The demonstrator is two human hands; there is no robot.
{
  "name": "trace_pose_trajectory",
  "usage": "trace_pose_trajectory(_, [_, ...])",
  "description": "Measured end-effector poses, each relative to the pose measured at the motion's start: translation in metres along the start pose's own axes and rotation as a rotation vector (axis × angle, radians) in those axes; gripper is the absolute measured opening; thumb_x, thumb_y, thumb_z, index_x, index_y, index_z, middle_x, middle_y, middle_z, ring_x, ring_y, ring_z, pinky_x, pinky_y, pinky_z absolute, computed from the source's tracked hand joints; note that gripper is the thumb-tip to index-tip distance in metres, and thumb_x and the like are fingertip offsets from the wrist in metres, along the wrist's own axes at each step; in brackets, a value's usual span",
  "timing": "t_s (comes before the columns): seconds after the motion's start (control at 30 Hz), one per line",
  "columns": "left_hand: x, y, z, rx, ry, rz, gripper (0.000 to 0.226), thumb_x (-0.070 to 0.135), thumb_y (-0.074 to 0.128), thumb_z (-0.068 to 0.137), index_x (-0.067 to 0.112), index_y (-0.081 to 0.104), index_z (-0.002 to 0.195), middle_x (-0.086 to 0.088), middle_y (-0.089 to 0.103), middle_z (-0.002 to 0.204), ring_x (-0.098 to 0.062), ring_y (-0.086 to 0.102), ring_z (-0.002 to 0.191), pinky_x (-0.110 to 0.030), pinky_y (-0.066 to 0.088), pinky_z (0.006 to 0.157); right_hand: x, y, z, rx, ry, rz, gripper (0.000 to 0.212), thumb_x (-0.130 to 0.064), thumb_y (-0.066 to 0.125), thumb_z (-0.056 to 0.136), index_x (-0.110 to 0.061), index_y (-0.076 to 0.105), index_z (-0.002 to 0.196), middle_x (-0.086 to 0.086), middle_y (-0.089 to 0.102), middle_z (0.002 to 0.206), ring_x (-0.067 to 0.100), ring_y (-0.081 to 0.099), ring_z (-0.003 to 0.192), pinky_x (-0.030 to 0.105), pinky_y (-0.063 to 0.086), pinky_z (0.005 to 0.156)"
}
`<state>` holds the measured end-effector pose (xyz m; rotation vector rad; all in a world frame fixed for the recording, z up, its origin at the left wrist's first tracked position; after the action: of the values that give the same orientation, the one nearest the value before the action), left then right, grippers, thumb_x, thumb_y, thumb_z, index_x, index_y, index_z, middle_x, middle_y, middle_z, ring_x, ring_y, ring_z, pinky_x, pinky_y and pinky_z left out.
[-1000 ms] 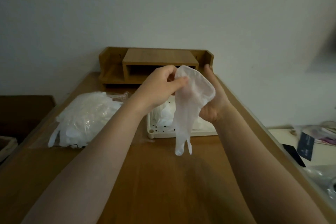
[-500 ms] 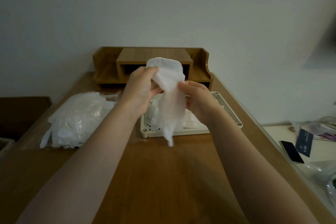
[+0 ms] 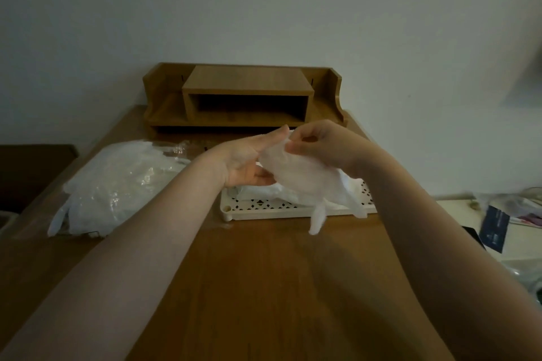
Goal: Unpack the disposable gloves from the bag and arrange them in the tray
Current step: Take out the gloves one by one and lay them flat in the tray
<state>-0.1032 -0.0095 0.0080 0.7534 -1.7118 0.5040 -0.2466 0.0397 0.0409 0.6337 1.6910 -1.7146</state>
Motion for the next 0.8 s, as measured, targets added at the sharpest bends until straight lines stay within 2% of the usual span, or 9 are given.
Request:
trace_pose_trajectory(0.13, [-0.004,0.005,0.014,-0.157,0.067,0.122,0.067,0.048,0.070,0.068,0.023,0.053,0.127,-0.005,0.059,0.129,-0.021,0.055,0.120,-0.036,0.043,0.101,0.009,-0.007,0.005,-0.090,-0.043,0.038,0.022,-0.030,0.057,0.093,-0.014,0.072,0.095,0.007,0.065,0.097,0.026,0.064,0.090,0.034,0.058,0.079])
trace_pose_trajectory(0.2, [-0.004,0.004,0.022,-0.169,0.079,0.123,0.077,0.049,0.077,0.063,0.019,0.052,0.129,-0.006,0.056,0.132,-0.023,0.051,0.123,-0.039,0.040,0.104,0.014,-0.011,0.010,-0.113,-0.064,0.039,0.021,-0.029,0.059,0.091,-0.012,0.071,0.096,0.007,0.065,0.100,0.025,0.064,0.092,0.036,0.058,0.080])
trace_pose_trajectory(0.23, [-0.004,0.003,0.026,-0.151,0.081,0.133,0.071,0.046,0.076,0.064,0.017,0.054,0.125,-0.006,0.057,0.129,-0.023,0.052,0.121,-0.039,0.039,0.103,0.018,-0.013,0.012,-0.115,-0.064,0.036,0.021,-0.029,0.060,0.090,-0.011,0.072,0.096,0.007,0.065,0.100,0.026,0.064,0.092,0.038,0.057,0.082])
trace_pose_trajectory(0.37, [-0.005,-0.002,0.041,-0.104,0.048,0.140,0.027,0.022,0.066,0.077,0.011,0.059,0.101,-0.003,0.064,0.101,-0.018,0.062,0.096,-0.031,0.052,0.083,0.039,-0.023,0.017,-0.147,0.045,0.087,0.020,-0.028,0.060,0.090,-0.012,0.071,0.095,0.004,0.068,0.096,0.021,0.066,0.089,0.032,0.058,0.079])
trace_pose_trajectory(0.47, [-0.005,-0.005,0.047,-0.122,-0.004,0.225,0.019,0.013,0.063,0.084,0.011,0.062,0.102,-0.002,0.069,0.098,-0.017,0.067,0.091,-0.028,0.055,0.077,0.050,-0.025,0.019,-0.243,0.112,0.120,0.020,-0.031,0.058,0.092,-0.016,0.071,0.096,0.000,0.069,0.094,0.018,0.068,0.090,0.023,0.056,0.072])
trace_pose_trajectory(0.57, [0.002,-0.008,0.047,-0.109,-0.027,0.376,0.020,0.016,0.064,0.084,0.011,0.066,0.103,-0.001,0.072,0.093,-0.015,0.069,0.088,-0.022,0.055,0.071,0.056,-0.034,0.017,-0.379,0.199,0.058,0.021,-0.030,0.058,0.091,-0.016,0.070,0.102,0.001,0.072,0.096,0.018,0.069,0.089,0.020,0.055,0.068])
trace_pose_trajectory(0.67, [0.003,-0.017,0.048,-0.110,-0.045,0.393,0.018,0.014,0.065,0.082,0.011,0.066,0.100,0.000,0.073,0.094,-0.015,0.070,0.090,-0.023,0.055,0.072,0.066,-0.045,0.017,-0.544,0.330,0.070,0.023,-0.025,0.060,0.088,-0.012,0.068,0.106,0.003,0.073,0.099,0.020,0.070,0.090,0.026,0.057,0.073])
trace_pose_trajectory(0.73, [-0.005,-0.025,0.051,-0.070,-0.065,0.404,0.018,0.011,0.067,0.081,0.013,0.066,0.099,-0.001,0.073,0.095,-0.017,0.070,0.090,-0.026,0.057,0.073,0.078,-0.046,0.022,-0.513,0.374,-0.020,0.020,-0.027,0.061,0.088,-0.015,0.068,0.103,-0.002,0.073,0.097,0.016,0.070,0.089,0.025,0.055,0.078])
trace_pose_trajectory(0.8, [-0.016,-0.033,0.056,0.027,-0.092,0.376,0.023,0.012,0.070,0.080,0.011,0.066,0.103,-0.005,0.073,0.099,-0.019,0.070,0.092,-0.034,0.056,0.083,0.094,-0.044,0.030,-0.436,0.369,-0.236,0.024,-0.033,0.061,0.090,-0.016,0.068,0.106,-0.008,0.069,0.097,0.014,0.066,0.092,0.029,0.049,0.090])
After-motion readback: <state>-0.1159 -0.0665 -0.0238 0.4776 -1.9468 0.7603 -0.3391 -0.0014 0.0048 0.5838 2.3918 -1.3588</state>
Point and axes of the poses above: each hand's wrist, its own z-axis towards the middle knuckle, its own y-axis out of the palm, x = y × z, the point moved 3 cm from there along z, towards the middle knuckle
